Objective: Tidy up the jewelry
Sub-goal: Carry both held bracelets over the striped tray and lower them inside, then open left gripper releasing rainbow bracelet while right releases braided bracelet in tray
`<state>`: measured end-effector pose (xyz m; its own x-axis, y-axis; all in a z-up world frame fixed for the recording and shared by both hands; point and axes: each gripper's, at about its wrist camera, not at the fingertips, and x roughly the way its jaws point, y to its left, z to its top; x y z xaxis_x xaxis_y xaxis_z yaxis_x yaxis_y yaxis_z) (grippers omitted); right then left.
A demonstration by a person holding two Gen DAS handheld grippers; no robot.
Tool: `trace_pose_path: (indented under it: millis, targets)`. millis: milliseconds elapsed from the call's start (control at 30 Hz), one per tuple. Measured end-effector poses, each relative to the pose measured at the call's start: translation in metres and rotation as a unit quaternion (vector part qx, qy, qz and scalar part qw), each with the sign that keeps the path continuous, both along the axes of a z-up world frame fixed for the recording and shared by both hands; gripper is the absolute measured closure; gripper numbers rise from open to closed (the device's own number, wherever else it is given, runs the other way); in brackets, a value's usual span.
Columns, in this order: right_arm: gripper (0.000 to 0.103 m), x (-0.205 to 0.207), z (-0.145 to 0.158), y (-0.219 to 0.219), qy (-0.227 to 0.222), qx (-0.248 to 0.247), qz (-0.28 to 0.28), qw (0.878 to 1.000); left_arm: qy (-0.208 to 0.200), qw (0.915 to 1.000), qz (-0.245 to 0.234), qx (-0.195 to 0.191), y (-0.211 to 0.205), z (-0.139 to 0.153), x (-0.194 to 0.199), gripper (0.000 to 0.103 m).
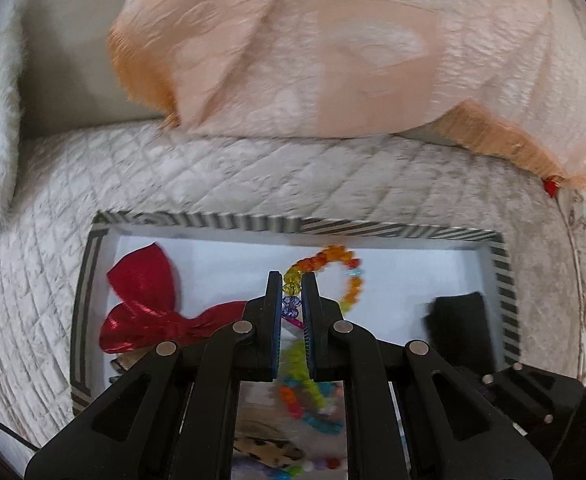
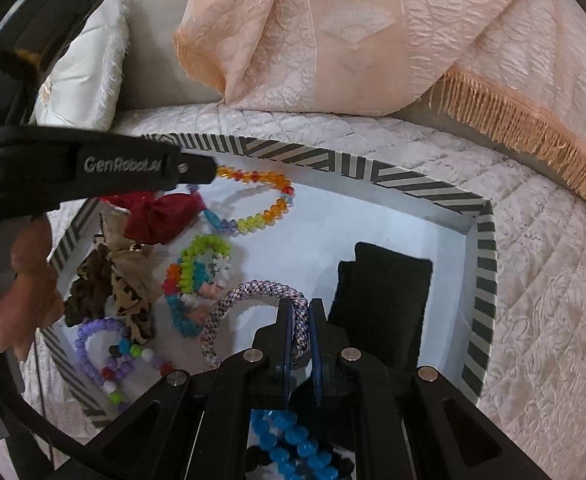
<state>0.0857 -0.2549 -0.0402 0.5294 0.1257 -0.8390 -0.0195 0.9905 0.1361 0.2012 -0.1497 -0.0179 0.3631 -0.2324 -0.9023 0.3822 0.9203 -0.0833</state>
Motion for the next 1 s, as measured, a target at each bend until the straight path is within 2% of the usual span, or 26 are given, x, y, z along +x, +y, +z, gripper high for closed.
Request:
trace_pose_path:
  millis: [267, 500, 633, 700, 767, 800, 1000]
  targets:
    - [0.096, 0.016, -0.005, 0.004, 0.016, -0.031, 0.001, 0.999, 0.005, 0.9997, 0.021, 0.009, 0.016, -0.017, -0.003, 0.095]
    - [0.095, 0.011, -0.004, -0.019, 0.009, 0.019, -0.033, 0.999, 0.025, 0.9987, 0.039, -0.019, 0.026, -0.025, -0.003, 0.095]
    - [0.088, 0.005, 0.0, -0.019, 0.001, 0.017, -0.037, 0.999, 0.022, 0.9987, 0.043, -0.02, 0.03, -0.025, -0.006, 0.093]
    - [0.086, 0.0, 0.003, -0.018, -0.002, 0.017, -0.038, 0.999, 0.025, 0.9986, 0.043, -0.019, 0.031, -0.026, -0.006, 0.089]
    - [0.084, -0.005, 0.007, -0.018, -0.007, 0.021, -0.037, 0.999, 0.026, 0.9986, 0.041, -0.02, 0.032, -0.026, -0.007, 0.072]
    - [0.083, -0.009, 0.01, -0.018, -0.009, 0.021, -0.037, 0.999, 0.027, 0.9986, 0.04, -0.022, 0.033, -0.026, -0.007, 0.069]
    - [0.08, -0.02, 0.024, -0.018, -0.021, 0.029, -0.036, 0.999, 0.026, 0.9983, 0.044, -0.029, 0.039, -0.016, -0.012, 0.068]
